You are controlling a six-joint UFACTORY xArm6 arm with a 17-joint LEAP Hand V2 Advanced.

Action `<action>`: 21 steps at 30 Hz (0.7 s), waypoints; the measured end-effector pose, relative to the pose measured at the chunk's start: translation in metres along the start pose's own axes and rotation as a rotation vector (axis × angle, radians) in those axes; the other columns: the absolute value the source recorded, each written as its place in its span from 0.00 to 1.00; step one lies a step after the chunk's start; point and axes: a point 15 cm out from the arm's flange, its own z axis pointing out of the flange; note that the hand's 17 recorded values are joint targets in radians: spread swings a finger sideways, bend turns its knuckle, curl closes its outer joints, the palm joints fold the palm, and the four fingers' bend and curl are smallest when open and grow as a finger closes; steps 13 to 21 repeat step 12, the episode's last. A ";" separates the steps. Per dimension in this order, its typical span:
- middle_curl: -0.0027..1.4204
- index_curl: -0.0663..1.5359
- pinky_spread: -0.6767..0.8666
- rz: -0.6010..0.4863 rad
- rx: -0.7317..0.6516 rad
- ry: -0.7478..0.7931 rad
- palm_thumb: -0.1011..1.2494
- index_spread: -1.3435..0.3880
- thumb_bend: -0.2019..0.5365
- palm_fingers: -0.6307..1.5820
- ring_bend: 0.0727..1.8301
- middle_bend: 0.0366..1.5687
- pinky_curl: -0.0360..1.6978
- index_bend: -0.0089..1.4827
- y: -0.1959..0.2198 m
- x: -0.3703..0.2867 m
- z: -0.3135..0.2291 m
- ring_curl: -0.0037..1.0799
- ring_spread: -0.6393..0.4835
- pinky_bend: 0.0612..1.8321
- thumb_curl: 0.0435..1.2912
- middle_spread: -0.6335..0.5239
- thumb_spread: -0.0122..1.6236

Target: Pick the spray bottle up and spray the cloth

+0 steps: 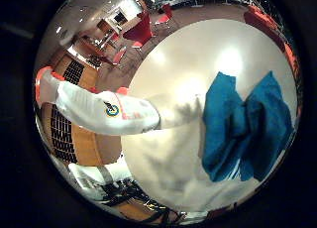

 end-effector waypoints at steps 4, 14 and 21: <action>0.24 0.22 0.75 0.009 0.008 0.015 0.55 0.66 0.24 0.33 0.20 0.14 0.23 0.11 0.008 0.006 -0.010 0.25 0.77 0.23 0.26 0.69 0.65; 0.24 0.21 0.74 0.017 0.002 0.028 0.56 0.66 0.24 0.34 0.20 0.13 0.21 0.11 0.010 0.008 -0.015 0.25 0.77 0.24 0.25 0.69 0.65; 0.24 0.21 0.74 0.017 0.002 0.028 0.56 0.66 0.24 0.34 0.20 0.13 0.21 0.11 0.010 0.008 -0.015 0.25 0.77 0.24 0.25 0.69 0.65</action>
